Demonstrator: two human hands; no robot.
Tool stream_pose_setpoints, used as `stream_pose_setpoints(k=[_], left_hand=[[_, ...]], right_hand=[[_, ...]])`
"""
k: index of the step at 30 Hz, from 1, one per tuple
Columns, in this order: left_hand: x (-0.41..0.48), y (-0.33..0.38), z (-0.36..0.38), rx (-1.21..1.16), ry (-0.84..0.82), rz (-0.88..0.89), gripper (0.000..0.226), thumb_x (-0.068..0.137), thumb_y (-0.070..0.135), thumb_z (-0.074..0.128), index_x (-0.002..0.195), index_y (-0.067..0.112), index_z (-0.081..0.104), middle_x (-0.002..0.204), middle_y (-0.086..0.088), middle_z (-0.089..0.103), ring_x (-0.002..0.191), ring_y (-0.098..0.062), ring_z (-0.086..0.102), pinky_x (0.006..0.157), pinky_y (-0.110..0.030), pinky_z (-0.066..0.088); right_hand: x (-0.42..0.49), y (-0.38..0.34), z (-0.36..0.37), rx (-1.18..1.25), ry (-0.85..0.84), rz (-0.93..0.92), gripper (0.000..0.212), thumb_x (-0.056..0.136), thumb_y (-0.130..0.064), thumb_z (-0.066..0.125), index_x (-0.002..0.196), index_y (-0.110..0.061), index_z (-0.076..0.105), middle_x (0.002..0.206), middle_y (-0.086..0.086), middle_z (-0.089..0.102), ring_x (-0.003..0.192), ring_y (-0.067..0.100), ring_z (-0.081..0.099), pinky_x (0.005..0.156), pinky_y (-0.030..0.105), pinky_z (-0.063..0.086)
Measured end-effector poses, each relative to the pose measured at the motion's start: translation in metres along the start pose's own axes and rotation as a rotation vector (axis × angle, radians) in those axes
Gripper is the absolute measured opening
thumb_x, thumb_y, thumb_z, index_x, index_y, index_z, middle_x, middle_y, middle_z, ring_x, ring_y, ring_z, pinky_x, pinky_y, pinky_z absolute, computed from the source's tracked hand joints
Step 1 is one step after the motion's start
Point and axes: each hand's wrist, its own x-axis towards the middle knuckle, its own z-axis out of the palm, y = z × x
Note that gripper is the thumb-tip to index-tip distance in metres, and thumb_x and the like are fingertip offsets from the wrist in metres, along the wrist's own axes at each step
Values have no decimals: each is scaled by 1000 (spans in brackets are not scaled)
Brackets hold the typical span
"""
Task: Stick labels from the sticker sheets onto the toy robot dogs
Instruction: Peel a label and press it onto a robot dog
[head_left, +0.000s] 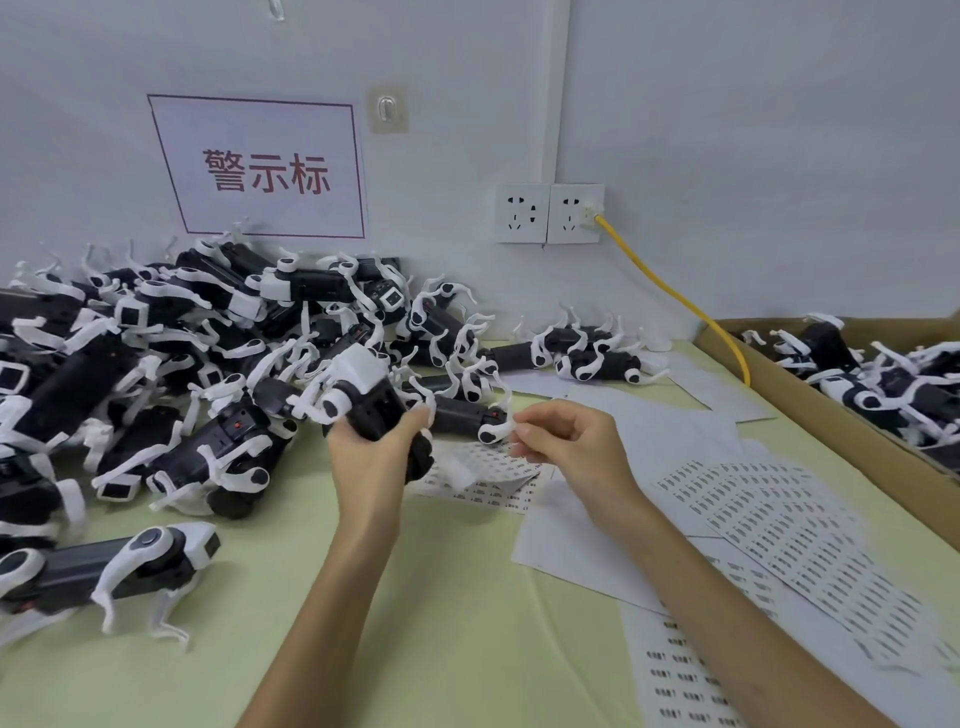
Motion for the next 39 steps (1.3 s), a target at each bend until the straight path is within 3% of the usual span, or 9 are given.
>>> stream_pose_setpoints(k=[3, 6, 11, 18, 21, 28, 32, 35, 39], left_hand=[[-1, 6, -2, -9, -92, 9, 29, 83, 2, 78, 63, 22, 70, 62, 3, 66, 51, -8, 56, 44, -17, 44], [-3, 6, 0, 90, -273, -50, 15, 86, 2, 76, 80, 16, 78, 82, -4, 78, 64, -9, 64, 52, -16, 49], [-9, 2, 7, 165, -503, -72, 15, 87, -1, 74, 86, 13, 74, 94, -6, 80, 78, -10, 71, 72, -20, 56], [-9, -1, 7, 252, -521, -47, 18, 83, 1, 80, 78, 19, 78, 86, -8, 78, 68, -10, 67, 63, -17, 52], [-10, -4, 9, 289, -546, -59, 13, 83, -1, 80, 91, 8, 75, 72, 4, 74, 59, -9, 64, 54, -16, 48], [-9, -8, 10, 328, -508, -66, 17, 81, -8, 74, 74, 7, 68, 59, 0, 61, 51, -14, 55, 45, -18, 43], [-10, -6, 10, 185, -458, -134, 18, 80, -5, 78, 75, 11, 70, 68, -3, 68, 59, -12, 62, 54, -18, 50], [-10, -5, 8, 35, -423, -181, 12, 80, 1, 81, 83, 9, 73, 76, -4, 73, 65, -12, 66, 50, -15, 48], [-9, -4, 6, -118, -456, -223, 13, 74, 9, 83, 77, 21, 79, 101, -6, 79, 92, -19, 72, 90, -37, 57]], right_hand=[[-2, -2, 2, -7, -22, -34, 28, 91, 8, 66, 102, -17, 72, 79, 6, 75, 73, 23, 75, 68, 23, 54], [-4, -6, 5, -51, -63, -86, 40, 89, 13, 60, 111, -19, 69, 78, 4, 71, 67, 18, 68, 65, 24, 51], [-9, -11, 8, -72, -132, -83, 48, 75, -9, 49, 118, -20, 67, 78, 5, 69, 67, 21, 58, 66, 34, 46], [-13, -9, 9, -227, -158, -160, 42, 82, -14, 50, 119, -22, 68, 80, 8, 68, 65, 14, 56, 66, 23, 45], [-14, -7, 10, -286, -174, -208, 36, 86, -14, 51, 113, -31, 67, 77, 0, 68, 66, 10, 57, 68, 26, 46], [-14, -3, 11, -358, -151, -250, 39, 96, 1, 56, 113, -32, 68, 77, -6, 67, 71, 9, 58, 71, 31, 49], [-10, -3, 12, -220, -75, -124, 25, 98, -4, 57, 110, -19, 73, 86, 5, 71, 67, 11, 63, 67, 24, 49], [-9, -4, 12, 16, -79, 46, 15, 100, -10, 59, 97, -10, 74, 84, 9, 73, 67, 19, 64, 70, 31, 48], [-9, -4, 14, 209, -124, 181, 15, 98, -17, 63, 98, -8, 75, 87, 9, 73, 69, 18, 65, 69, 25, 48]])
